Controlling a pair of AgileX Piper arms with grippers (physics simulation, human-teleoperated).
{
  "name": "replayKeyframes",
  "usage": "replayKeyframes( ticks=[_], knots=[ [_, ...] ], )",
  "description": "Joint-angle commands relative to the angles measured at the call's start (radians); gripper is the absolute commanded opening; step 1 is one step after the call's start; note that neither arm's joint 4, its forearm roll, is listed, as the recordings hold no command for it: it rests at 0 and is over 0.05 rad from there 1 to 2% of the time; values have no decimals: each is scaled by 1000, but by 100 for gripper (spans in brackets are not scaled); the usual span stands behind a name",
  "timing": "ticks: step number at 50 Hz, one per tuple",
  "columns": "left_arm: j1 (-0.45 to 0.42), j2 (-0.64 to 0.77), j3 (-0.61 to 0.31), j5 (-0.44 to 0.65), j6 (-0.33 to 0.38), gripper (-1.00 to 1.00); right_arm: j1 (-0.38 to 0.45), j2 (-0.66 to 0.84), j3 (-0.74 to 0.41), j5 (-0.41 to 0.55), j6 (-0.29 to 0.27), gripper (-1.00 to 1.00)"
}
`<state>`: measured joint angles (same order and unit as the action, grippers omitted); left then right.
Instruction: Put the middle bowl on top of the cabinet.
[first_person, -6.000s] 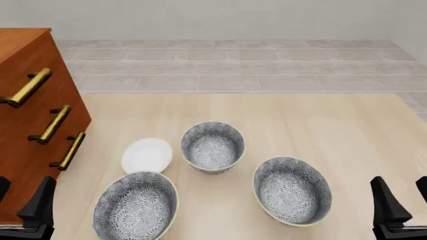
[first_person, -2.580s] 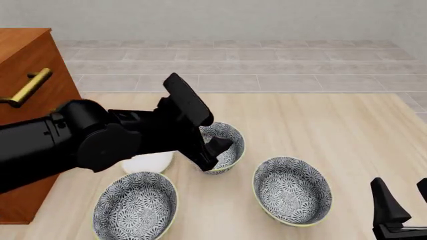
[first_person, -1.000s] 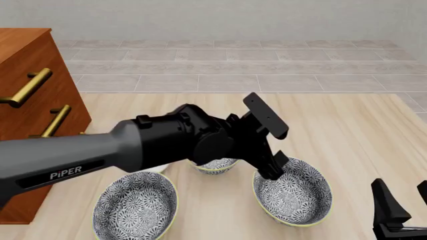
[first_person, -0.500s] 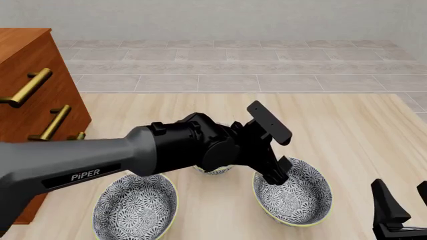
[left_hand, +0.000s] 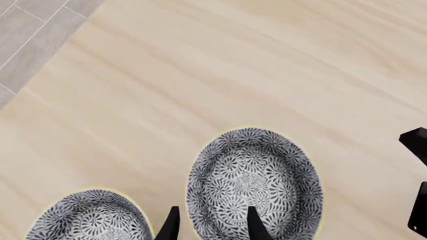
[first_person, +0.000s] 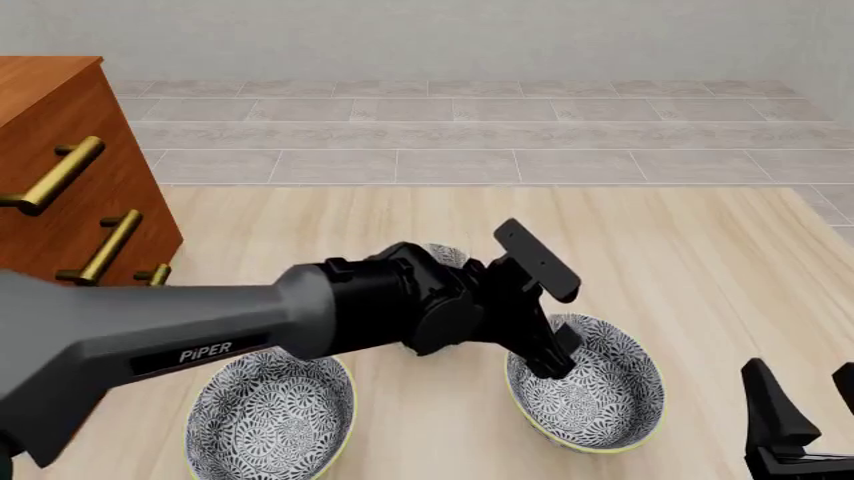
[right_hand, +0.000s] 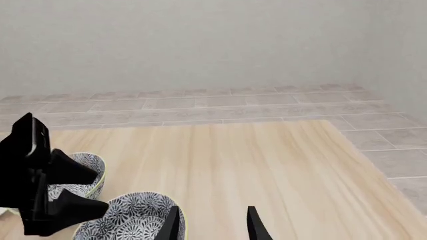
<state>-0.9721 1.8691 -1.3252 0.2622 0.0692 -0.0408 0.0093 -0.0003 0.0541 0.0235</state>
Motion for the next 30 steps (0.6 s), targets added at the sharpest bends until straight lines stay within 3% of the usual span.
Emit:
replayKeyframes(
  ticks=[1, 30],
  knots=[
    [8, 21, 0, -13, -10, 100, -1, -2, 0, 4, 4, 100],
    [33, 53, -8, -26, -14, 100, -1, 31, 0, -27, 6, 100]
  ],
)
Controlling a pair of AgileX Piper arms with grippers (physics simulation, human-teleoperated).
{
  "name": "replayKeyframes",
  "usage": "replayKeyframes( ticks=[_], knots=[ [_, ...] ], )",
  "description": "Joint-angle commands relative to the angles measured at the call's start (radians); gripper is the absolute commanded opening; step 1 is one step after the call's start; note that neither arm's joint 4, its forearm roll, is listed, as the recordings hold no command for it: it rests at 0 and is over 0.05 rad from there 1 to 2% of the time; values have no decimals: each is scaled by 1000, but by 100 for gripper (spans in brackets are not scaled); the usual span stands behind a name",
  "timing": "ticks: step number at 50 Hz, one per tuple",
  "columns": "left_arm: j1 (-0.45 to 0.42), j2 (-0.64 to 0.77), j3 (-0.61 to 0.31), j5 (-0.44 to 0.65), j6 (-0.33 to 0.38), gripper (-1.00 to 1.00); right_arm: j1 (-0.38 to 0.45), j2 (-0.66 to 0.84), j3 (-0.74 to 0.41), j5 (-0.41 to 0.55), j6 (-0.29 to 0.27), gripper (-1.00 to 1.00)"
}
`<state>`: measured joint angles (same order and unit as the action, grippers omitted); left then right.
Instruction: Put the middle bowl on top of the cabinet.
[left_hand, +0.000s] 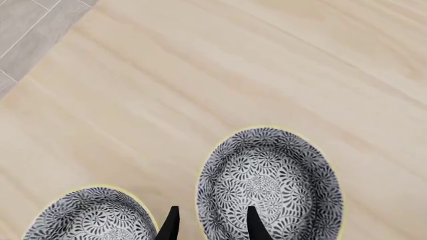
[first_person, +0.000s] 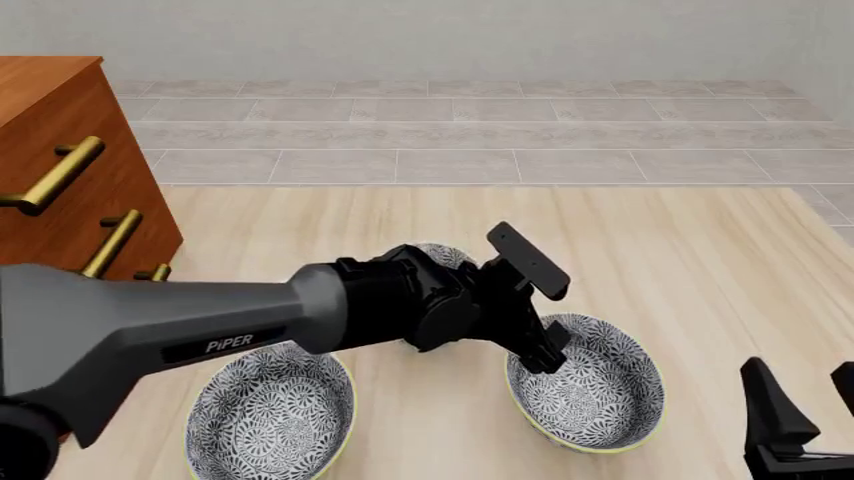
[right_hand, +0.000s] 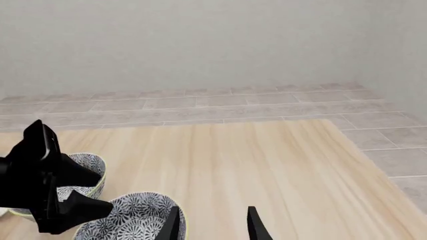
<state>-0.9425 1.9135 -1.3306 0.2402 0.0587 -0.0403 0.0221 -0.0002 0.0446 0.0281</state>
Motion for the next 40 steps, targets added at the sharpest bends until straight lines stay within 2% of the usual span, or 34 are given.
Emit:
replayKeyframes(
  ticks=[1, 40],
  knots=[
    [2, 8, -2, -4, -7, 100, -2, 24, 0, -20, 2, 100],
    [-20, 31, 20, -49, -76, 100, -1, -10, 0, 23, 4, 100]
  ],
)
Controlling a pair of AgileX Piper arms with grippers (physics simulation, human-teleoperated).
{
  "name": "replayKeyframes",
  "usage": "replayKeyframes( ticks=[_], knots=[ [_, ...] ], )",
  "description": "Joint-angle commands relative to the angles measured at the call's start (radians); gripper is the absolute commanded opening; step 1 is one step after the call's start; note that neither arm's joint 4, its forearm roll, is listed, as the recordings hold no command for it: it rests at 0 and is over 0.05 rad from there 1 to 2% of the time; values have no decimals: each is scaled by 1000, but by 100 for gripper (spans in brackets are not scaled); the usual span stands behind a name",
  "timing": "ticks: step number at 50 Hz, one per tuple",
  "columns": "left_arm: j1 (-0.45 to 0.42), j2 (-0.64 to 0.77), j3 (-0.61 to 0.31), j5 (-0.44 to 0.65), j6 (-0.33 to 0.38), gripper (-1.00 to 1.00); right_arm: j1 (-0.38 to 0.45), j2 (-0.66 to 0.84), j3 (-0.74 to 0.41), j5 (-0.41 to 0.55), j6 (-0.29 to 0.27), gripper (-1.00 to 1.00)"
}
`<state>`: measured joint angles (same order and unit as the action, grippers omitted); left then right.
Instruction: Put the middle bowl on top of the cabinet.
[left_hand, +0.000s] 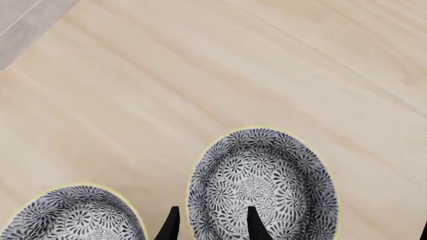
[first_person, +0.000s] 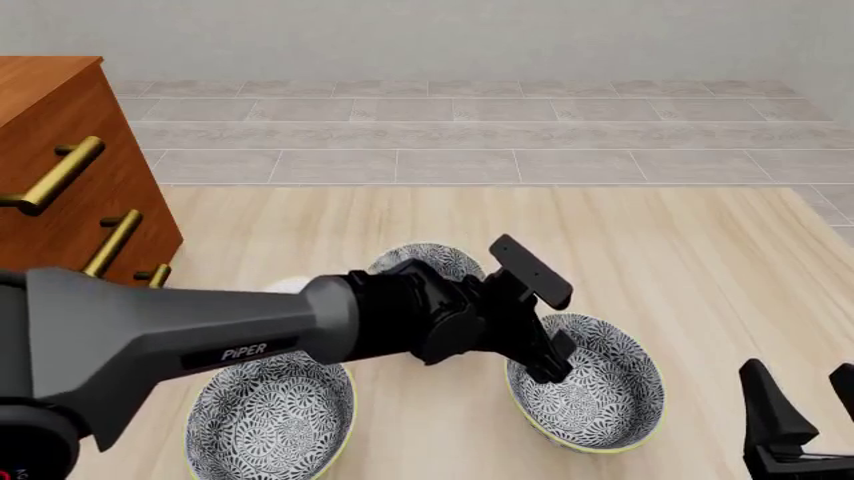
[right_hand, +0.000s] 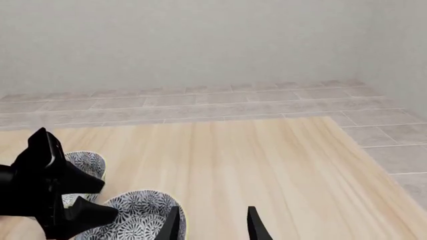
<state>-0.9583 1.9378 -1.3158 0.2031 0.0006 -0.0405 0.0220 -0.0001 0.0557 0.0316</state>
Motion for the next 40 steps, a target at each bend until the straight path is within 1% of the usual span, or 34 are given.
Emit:
replayKeyframes(
  ticks=[1, 23, 40],
  knots=[
    [-3, 8, 6, -13, -20, 100, -1, -12, 0, 14, 0, 100],
    [-12, 23, 23, -40, -43, 100, -2, -21, 0, 27, 1, 100],
    [-3, 31, 25, -51, -54, 100, -6, -22, 0, 27, 3, 100]
  ],
)
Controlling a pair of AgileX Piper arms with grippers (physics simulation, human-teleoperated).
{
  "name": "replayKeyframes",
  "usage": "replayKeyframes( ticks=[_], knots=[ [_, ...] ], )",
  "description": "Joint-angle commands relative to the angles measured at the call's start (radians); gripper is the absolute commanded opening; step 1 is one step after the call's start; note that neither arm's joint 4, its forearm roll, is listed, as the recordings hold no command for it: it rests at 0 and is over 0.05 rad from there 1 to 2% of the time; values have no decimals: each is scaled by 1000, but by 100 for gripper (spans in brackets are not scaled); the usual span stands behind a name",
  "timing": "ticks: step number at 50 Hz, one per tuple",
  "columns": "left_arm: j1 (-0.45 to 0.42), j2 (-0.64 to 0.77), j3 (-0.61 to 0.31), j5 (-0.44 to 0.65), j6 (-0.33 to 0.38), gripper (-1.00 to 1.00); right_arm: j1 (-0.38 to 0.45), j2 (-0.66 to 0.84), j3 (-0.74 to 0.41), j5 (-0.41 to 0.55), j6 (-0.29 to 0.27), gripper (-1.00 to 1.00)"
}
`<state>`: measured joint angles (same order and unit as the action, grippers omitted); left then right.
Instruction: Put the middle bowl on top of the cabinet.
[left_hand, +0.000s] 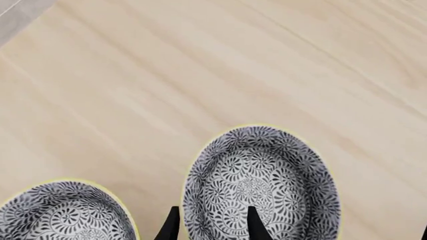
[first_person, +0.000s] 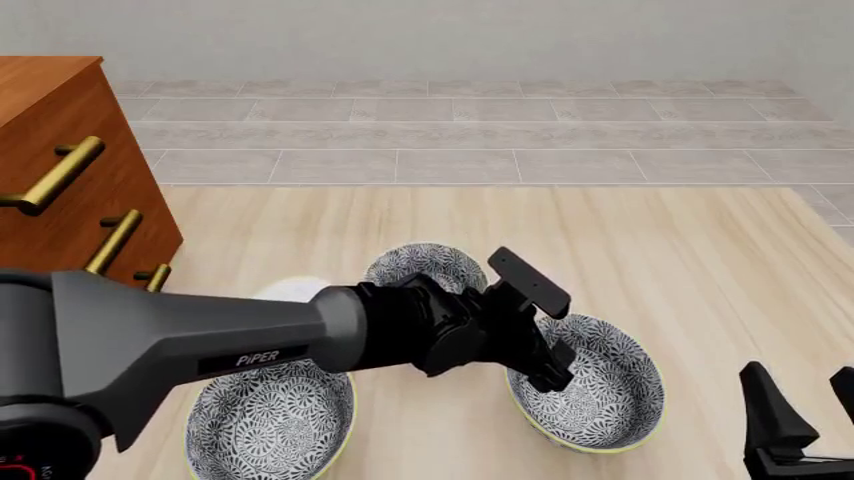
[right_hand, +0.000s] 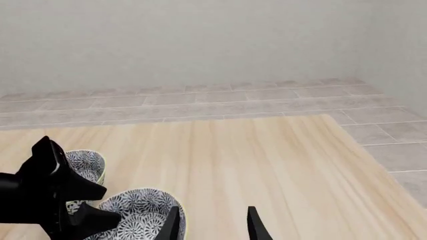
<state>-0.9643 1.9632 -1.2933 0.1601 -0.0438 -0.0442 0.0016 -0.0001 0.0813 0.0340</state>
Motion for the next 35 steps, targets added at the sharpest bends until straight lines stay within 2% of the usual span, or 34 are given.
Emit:
replayKeyframes(
  ticks=[1, 35],
  knots=[
    [2, 6, 4, -10, -12, 100, -2, -1, 0, 2, 0, 100],
    [10, 43, 18, -47, -46, 100, -1, -1, 0, 9, -2, 100]
  ],
)
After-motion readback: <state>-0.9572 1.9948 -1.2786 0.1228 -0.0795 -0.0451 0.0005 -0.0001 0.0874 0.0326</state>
